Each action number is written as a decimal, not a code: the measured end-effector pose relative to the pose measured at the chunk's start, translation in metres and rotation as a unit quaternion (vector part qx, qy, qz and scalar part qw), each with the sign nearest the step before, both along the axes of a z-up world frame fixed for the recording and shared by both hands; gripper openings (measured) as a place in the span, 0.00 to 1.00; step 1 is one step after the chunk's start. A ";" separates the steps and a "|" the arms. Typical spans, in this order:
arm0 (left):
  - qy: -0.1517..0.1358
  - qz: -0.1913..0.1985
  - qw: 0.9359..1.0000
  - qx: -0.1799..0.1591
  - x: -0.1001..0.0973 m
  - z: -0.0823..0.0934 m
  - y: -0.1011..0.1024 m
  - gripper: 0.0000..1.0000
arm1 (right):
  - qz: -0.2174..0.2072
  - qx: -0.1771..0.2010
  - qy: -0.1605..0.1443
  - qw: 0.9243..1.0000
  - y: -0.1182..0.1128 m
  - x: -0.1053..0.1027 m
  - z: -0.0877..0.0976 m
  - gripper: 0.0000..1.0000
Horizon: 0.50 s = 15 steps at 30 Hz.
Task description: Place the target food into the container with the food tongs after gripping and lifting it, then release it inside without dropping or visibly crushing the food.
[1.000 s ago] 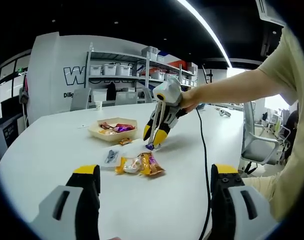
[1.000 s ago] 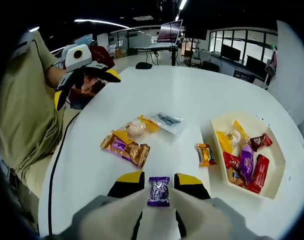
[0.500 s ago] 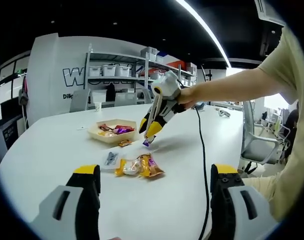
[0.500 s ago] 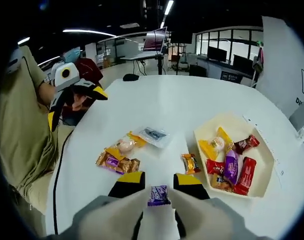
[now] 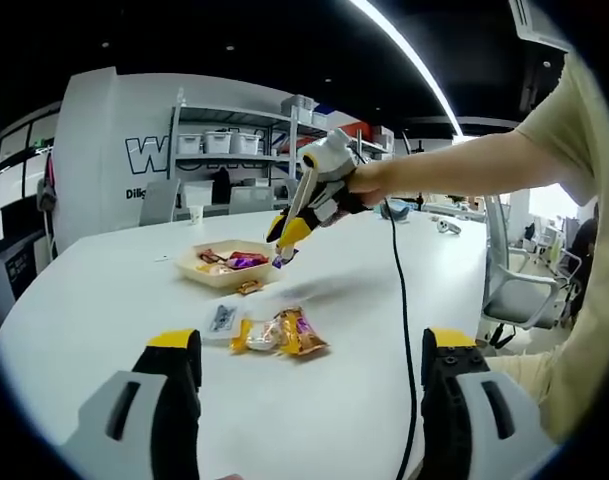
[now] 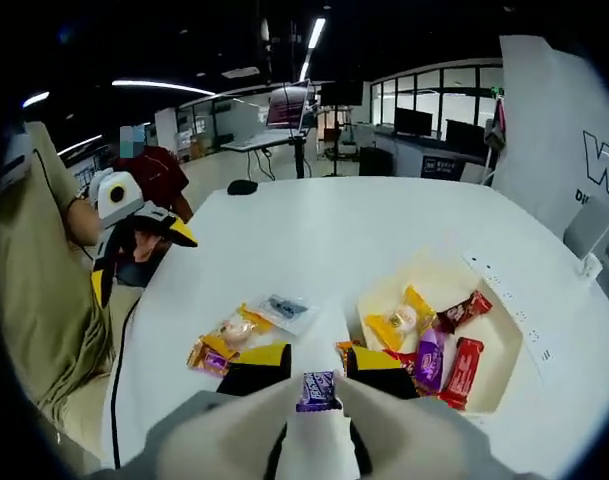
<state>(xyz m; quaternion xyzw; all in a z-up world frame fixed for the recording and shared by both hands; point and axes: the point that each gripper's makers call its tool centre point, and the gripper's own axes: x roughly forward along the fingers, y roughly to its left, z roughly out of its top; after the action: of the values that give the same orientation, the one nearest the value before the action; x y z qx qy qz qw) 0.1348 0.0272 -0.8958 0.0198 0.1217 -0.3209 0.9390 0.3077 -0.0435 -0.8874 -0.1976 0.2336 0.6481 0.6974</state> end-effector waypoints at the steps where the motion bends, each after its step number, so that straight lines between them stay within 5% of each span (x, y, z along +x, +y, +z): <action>1: -0.001 0.000 1.000 0.000 0.000 0.000 0.000 0.89 | -0.004 0.005 0.000 1.000 0.002 0.003 0.004 0.17; 15: -0.002 0.003 1.000 -0.002 0.000 0.001 0.003 0.89 | -0.058 0.011 -0.042 0.997 0.021 0.051 0.035 0.17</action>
<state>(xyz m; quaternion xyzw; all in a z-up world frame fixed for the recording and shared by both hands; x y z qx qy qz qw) 0.1348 0.0300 -0.8950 0.0182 0.1187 -0.3184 0.9403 0.3587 -0.0223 -0.8523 -0.2030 0.2077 0.6006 0.7450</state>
